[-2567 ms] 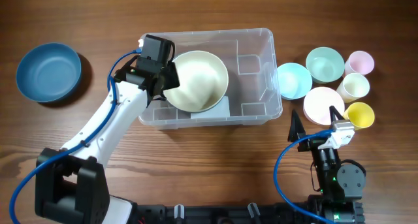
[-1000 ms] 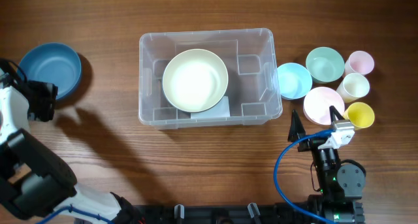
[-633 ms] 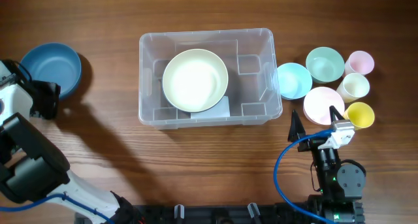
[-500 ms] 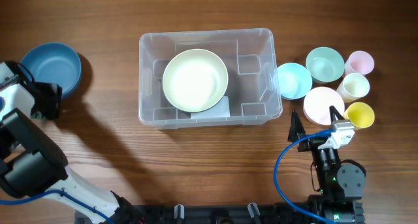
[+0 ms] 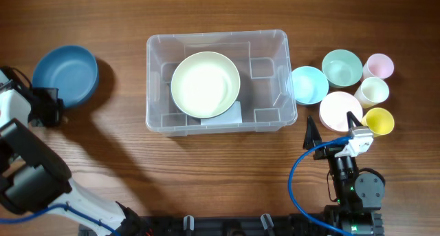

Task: Pack container
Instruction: 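Lift the blue bowl with the left gripper and set it on the plate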

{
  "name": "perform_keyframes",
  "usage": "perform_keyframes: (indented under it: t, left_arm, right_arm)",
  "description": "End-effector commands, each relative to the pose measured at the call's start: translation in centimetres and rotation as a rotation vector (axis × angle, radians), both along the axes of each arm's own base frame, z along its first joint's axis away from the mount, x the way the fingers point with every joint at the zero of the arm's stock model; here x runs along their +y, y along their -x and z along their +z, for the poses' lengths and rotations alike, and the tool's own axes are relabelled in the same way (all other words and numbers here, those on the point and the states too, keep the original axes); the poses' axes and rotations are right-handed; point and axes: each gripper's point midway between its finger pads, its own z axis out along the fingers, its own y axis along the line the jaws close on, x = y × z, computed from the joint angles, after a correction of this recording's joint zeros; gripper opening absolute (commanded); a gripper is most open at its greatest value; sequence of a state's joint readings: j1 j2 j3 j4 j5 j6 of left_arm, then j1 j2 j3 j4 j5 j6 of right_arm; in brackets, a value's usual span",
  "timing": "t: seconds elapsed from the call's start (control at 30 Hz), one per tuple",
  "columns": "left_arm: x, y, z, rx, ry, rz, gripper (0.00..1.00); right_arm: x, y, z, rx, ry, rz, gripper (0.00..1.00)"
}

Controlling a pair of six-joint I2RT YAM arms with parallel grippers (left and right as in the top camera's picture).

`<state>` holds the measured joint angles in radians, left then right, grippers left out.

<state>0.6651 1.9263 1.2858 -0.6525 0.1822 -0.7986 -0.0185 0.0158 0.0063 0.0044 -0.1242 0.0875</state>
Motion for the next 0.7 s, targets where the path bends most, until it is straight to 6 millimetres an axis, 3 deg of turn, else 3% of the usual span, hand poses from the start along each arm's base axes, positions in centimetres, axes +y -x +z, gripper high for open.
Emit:
perform_keyframes:
  t: [0.0,0.1,0.2,0.3,0.37,0.5,0.67]
  left_arm:
    - [0.7,-1.3,8.0,-0.166,-0.126,-0.059,0.04]
    - [-0.1,-0.9,12.9,-0.245,-0.199,-0.075,0.04]
    - [-2.6,-0.4,18.4,-0.332,-0.3,-0.175,0.04]
    - [-6.6,0.3,22.0,-0.392,-0.345,-0.275,0.04]
    - [-10.6,0.8,24.2,-0.44,-0.358,-0.373,0.04]
    - [-18.3,0.9,26.7,-0.529,-0.387,-0.623,0.04]
    - [-25.2,0.6,26.1,-0.525,-0.398,-0.818,0.04]
  right_arm:
    - [0.1,0.0,0.1,-0.007,0.007,0.003,1.0]
    - [0.1,0.0,0.1,-0.007,0.007,0.003,1.0]
    - [0.1,0.0,0.1,-0.007,0.007,0.003,1.0]
    - [0.1,0.0,0.1,-0.007,0.007,0.003,1.0]
    - [0.1,0.0,0.1,-0.007,0.007,0.003,1.0]
    - [0.1,0.0,0.1,-0.007,0.007,0.003,1.0]
    - [0.1,0.0,0.1,-0.007,0.007,0.003,1.0]
